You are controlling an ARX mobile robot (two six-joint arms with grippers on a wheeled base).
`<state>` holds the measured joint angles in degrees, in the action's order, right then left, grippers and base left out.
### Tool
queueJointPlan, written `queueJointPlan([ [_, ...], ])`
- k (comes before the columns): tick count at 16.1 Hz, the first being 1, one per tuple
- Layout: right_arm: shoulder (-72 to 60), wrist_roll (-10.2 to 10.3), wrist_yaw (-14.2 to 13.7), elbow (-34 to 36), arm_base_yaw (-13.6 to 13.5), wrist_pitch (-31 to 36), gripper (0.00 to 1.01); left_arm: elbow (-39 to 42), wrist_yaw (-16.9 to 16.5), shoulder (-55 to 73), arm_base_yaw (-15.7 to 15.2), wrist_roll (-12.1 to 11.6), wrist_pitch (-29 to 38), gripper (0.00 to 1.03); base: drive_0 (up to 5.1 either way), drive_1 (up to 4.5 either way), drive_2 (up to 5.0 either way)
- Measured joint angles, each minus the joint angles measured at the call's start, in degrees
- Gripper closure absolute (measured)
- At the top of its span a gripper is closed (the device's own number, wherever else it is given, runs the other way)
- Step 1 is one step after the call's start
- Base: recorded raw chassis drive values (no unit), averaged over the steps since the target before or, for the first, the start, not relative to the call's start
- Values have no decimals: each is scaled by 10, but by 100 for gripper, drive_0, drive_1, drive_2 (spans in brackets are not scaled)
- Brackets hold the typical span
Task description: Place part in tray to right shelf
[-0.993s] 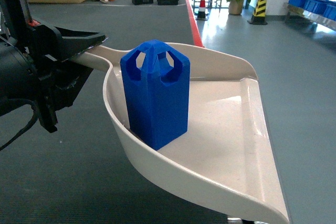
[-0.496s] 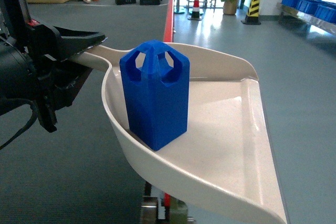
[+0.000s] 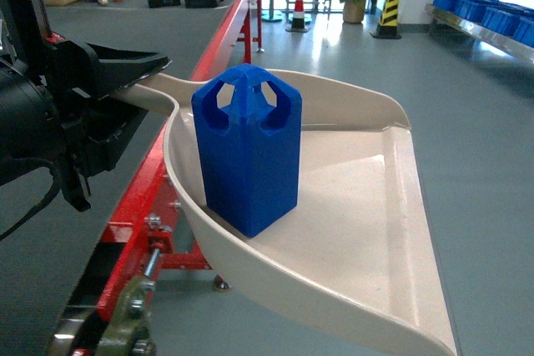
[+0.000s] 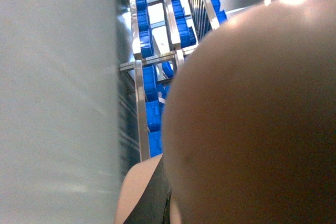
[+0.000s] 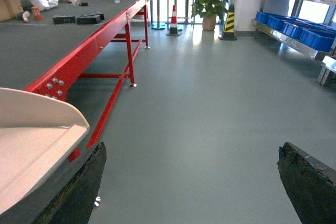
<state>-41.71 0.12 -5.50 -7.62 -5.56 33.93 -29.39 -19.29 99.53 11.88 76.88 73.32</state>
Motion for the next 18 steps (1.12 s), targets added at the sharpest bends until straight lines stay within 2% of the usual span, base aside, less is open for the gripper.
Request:
queueJointPlan([
  [5,-1,0,0,0,0,0,3,0,0,0,1,-1,1,87,497,-236,-236],
  [18,-1,0,0,0,0,0,3,0,1,1,0,-2,-2,87,480,-145,-347],
])
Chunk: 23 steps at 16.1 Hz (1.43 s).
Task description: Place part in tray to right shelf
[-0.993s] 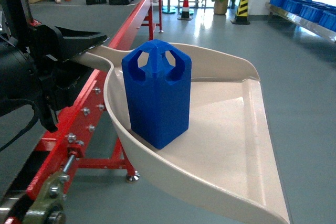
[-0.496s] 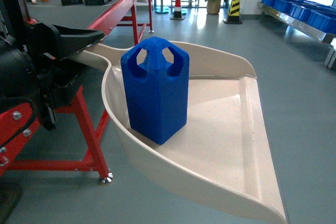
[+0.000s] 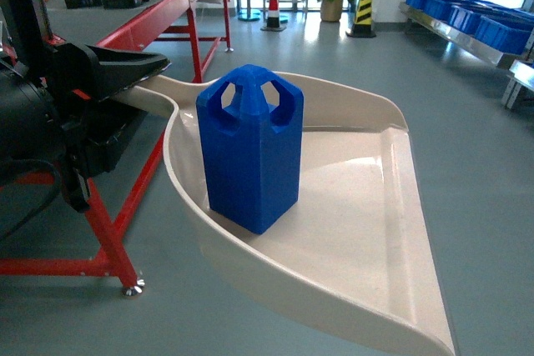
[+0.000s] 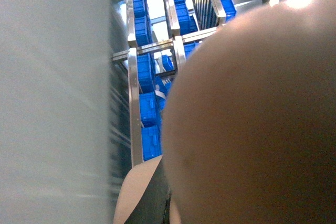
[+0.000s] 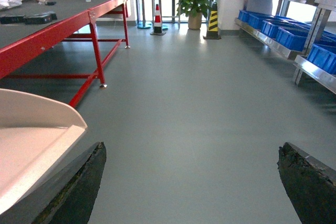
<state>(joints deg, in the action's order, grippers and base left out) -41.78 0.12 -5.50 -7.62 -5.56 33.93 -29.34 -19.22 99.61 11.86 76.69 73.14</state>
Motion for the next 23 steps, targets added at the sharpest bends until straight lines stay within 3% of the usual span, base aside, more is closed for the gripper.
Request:
queueJointPlan([
  [8,2,0,-2,0,0,0,3,2,-3,0,3,-1,1,87,471,-129,-365],
  [23,1,0,0,0,0,-1,3,2,1,0,0,-1,1,87,-3,430,-436],
])
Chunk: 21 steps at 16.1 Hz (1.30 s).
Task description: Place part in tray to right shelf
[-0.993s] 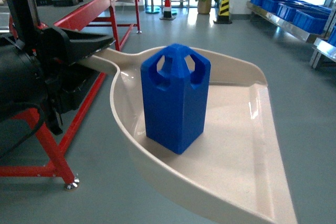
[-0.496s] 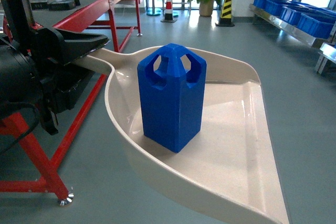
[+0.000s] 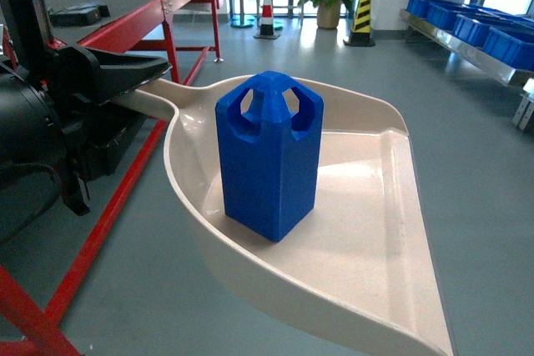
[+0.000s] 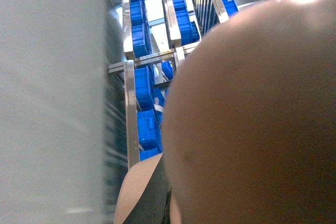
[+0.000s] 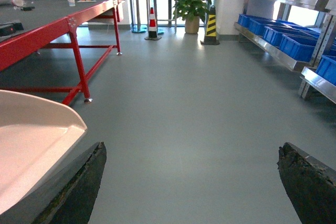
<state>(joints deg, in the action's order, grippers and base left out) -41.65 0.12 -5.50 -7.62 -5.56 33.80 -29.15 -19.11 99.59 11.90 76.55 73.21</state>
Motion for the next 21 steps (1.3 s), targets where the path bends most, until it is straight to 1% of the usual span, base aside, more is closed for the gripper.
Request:
queueJointPlan([
  [21,0,0,0,0,0,0,3,0,0,0,0,0,1,87,0,428,-428],
])
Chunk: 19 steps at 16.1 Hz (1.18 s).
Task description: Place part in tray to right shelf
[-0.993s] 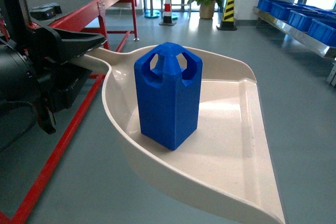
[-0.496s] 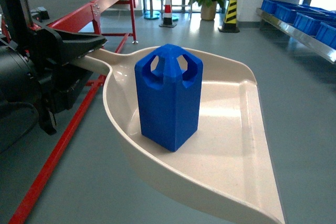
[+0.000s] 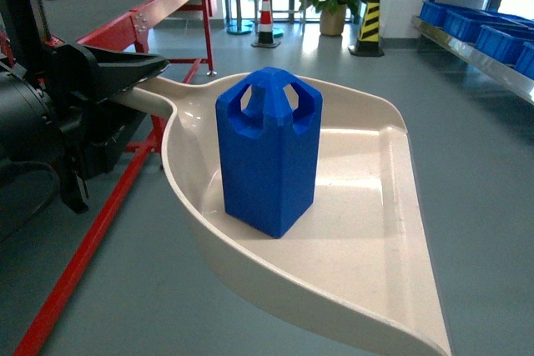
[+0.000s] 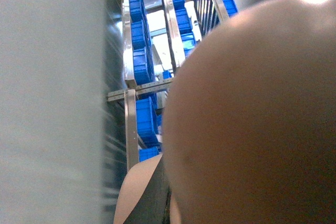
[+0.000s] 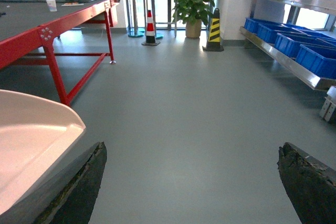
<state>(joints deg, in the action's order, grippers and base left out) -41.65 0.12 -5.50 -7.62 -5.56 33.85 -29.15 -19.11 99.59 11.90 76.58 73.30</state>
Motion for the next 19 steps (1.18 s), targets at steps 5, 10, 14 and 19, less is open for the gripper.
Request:
queueJointPlan([
  [5,-1,0,0,0,0,-1,3,0,0,0,0,0,0,87,-4,419,-428],
  [10,0,0,0,0,0,-2,3,0,0,0,0,0,-1,87,3,427,-422],
  [14,0,0,0,0,0,-2,3,0,0,0,0,0,-1,87,7,432,-418],
  [19,0,0,0,0,0,1,3,0,0,0,0,0,0,87,1,427,-425],
])
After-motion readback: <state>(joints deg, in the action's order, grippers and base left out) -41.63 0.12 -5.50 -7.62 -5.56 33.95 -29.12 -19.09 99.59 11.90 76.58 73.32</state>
